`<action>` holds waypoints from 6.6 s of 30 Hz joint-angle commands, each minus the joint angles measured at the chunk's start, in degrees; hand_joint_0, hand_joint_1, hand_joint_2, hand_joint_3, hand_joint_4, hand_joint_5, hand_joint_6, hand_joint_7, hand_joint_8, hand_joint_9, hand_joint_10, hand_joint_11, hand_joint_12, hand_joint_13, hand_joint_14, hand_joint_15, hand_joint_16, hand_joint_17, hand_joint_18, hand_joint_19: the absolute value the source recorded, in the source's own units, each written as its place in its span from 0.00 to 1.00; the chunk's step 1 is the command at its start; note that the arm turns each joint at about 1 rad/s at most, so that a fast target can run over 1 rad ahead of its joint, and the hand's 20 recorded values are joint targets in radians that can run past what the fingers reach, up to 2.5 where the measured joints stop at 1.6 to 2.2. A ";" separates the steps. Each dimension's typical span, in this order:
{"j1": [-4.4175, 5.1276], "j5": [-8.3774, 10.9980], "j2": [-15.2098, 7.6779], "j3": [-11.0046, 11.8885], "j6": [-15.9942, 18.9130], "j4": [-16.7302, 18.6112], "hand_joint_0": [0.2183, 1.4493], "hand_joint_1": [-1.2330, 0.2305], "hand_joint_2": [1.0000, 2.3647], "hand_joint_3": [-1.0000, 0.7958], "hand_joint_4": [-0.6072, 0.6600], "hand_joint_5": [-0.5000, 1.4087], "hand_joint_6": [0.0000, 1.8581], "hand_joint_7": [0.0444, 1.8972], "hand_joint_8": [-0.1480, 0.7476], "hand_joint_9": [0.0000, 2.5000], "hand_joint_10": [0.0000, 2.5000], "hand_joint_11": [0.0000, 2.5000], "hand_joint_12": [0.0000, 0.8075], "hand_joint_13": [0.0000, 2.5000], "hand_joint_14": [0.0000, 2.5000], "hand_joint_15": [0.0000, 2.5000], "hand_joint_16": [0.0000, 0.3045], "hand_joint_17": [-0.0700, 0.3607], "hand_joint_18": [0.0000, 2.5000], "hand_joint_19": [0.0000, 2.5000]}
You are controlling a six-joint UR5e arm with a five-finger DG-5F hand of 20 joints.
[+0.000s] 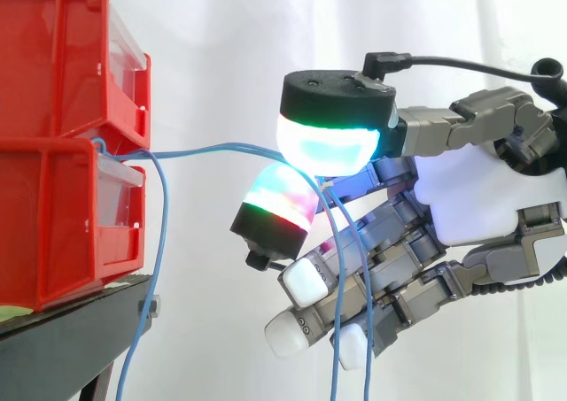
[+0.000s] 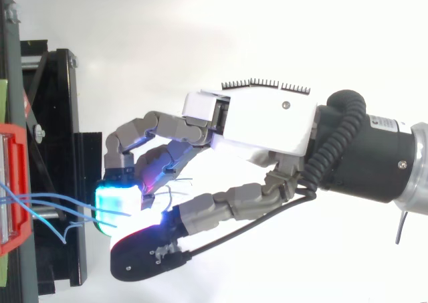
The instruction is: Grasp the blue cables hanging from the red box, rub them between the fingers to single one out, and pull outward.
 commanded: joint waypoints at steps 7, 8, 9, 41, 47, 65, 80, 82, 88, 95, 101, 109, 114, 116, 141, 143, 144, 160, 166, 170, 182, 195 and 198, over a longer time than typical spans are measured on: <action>0.00 0.00 0.00 0.00 0.00 0.00 0.38 0.19 0.01 0.38 0.62 0.15 0.46 0.57 0.51 0.28 0.00 0.21 0.45 0.27 0.01 0.18 0.16 0.42 0.22 0.23; 0.00 0.00 0.00 0.00 0.00 0.00 0.39 0.18 0.01 0.37 0.62 0.15 0.46 0.57 0.51 0.28 0.00 0.21 0.44 0.27 0.01 0.18 0.16 0.42 0.22 0.23; 0.00 0.00 0.00 0.00 0.00 0.00 0.40 0.18 0.01 0.36 0.62 0.15 0.46 0.57 0.51 0.27 0.01 0.21 0.44 0.27 0.01 0.17 0.16 0.42 0.22 0.23; 0.00 -0.09 0.00 0.00 0.00 0.00 0.41 0.18 0.01 0.35 0.60 0.16 0.47 0.58 0.51 0.29 0.00 0.22 0.44 0.28 0.01 0.18 0.15 0.41 0.24 0.23; 0.00 -0.18 0.00 0.00 0.00 0.09 0.38 0.16 0.00 0.28 0.61 0.16 0.46 0.57 0.51 0.29 0.00 0.21 0.43 0.27 0.01 0.18 0.15 0.41 0.24 0.22; 0.00 0.00 0.00 0.00 0.00 0.00 0.27 0.45 0.00 0.33 0.63 0.18 0.42 0.59 0.55 0.33 0.00 0.21 0.47 0.28 0.01 0.18 0.16 0.42 0.23 0.26; 0.00 0.00 0.00 0.00 0.00 0.00 0.29 0.38 0.01 0.48 0.64 0.17 0.44 0.63 0.55 0.33 0.00 0.22 0.46 0.28 0.01 0.18 0.16 0.42 0.22 0.26; 0.09 0.00 0.00 0.00 0.00 0.00 0.29 0.37 0.02 0.49 0.64 0.17 0.45 0.62 0.55 0.33 0.00 0.22 0.46 0.28 0.01 0.18 0.16 0.42 0.22 0.26; -0.26 -0.27 0.00 0.00 -0.09 -0.09 0.29 0.35 0.02 0.51 0.64 0.17 0.45 0.63 0.54 0.33 0.01 0.22 0.46 0.28 0.01 0.18 0.16 0.42 0.23 0.25; -0.35 0.17 0.53 0.00 -0.26 -1.58 0.30 0.33 0.02 0.53 0.65 0.17 0.46 0.65 0.54 0.33 0.01 0.22 0.46 0.28 0.01 0.18 0.16 0.42 0.23 0.25; -0.44 0.79 1.49 0.00 -0.44 -4.22 0.30 0.33 0.02 0.53 0.65 0.17 0.46 0.65 0.55 0.33 0.01 0.22 0.46 0.28 0.01 0.18 0.16 0.42 0.23 0.25; -0.53 3.16 3.16 0.00 -3.78 -7.12 0.31 0.33 0.02 0.53 0.65 0.17 0.46 0.64 0.55 0.33 0.00 0.22 0.46 0.28 0.01 0.18 0.16 0.42 0.23 0.24; -0.53 6.68 4.13 0.00 -5.10 -7.73 0.31 0.33 0.02 0.53 0.65 0.17 0.46 0.64 0.55 0.32 0.00 0.22 0.46 0.28 0.01 0.19 0.16 0.42 0.23 0.25; -0.35 8.00 4.13 0.00 -5.63 -7.73 0.31 0.32 0.02 0.53 0.65 0.17 0.46 0.64 0.55 0.32 0.01 0.22 0.46 0.28 0.01 0.18 0.16 0.42 0.23 0.24; 0.00 16.96 4.04 -0.61 -5.89 -7.12 0.31 0.33 0.02 0.54 0.65 0.17 0.46 0.64 0.55 0.32 0.00 0.22 0.46 0.28 0.01 0.18 0.16 0.42 0.23 0.24; 0.00 16.43 4.04 -2.37 -5.54 -6.94 0.30 0.33 0.02 0.54 0.65 0.17 0.46 0.64 0.55 0.32 0.00 0.23 0.46 0.28 0.01 0.18 0.16 0.42 0.23 0.24; 0.00 15.99 4.04 -2.99 -5.45 -6.68 0.30 0.33 0.02 0.54 0.64 0.17 0.46 0.64 0.55 0.32 0.00 0.22 0.46 0.28 0.01 0.18 0.16 0.42 0.23 0.24; 0.00 1.49 4.04 -9.31 -3.78 6.86 0.31 0.33 0.02 0.54 0.65 0.17 0.46 0.64 0.55 0.32 0.00 0.23 0.46 0.27 0.01 0.18 0.16 0.42 0.23 0.24; 0.00 1.40 4.04 -9.40 -3.87 6.94 0.31 0.33 0.02 0.54 0.65 0.17 0.46 0.64 0.55 0.32 0.00 0.22 0.46 0.27 0.01 0.18 0.16 0.42 0.23 0.24; 0.00 1.49 4.04 -9.31 -3.87 6.86 0.31 0.33 0.02 0.54 0.65 0.17 0.46 0.64 0.56 0.32 0.00 0.22 0.46 0.28 0.01 0.18 0.16 0.42 0.23 0.24; -0.09 1.49 4.04 -9.40 -3.87 6.94 0.31 0.33 0.02 0.54 0.65 0.17 0.46 0.64 0.55 0.32 0.00 0.22 0.46 0.27 0.01 0.18 0.16 0.42 0.23 0.24; 0.00 1.40 4.04 -9.40 -3.87 6.94 0.31 0.33 0.02 0.54 0.64 0.17 0.46 0.64 0.55 0.33 0.00 0.24 0.48 0.29 0.01 0.18 0.16 0.42 0.23 0.24; 0.00 1.49 4.04 -9.31 -3.87 6.94 0.31 0.33 0.02 0.54 0.64 0.17 0.46 0.64 0.55 0.34 0.00 0.24 0.48 0.29 0.01 0.19 0.16 0.42 0.24 0.24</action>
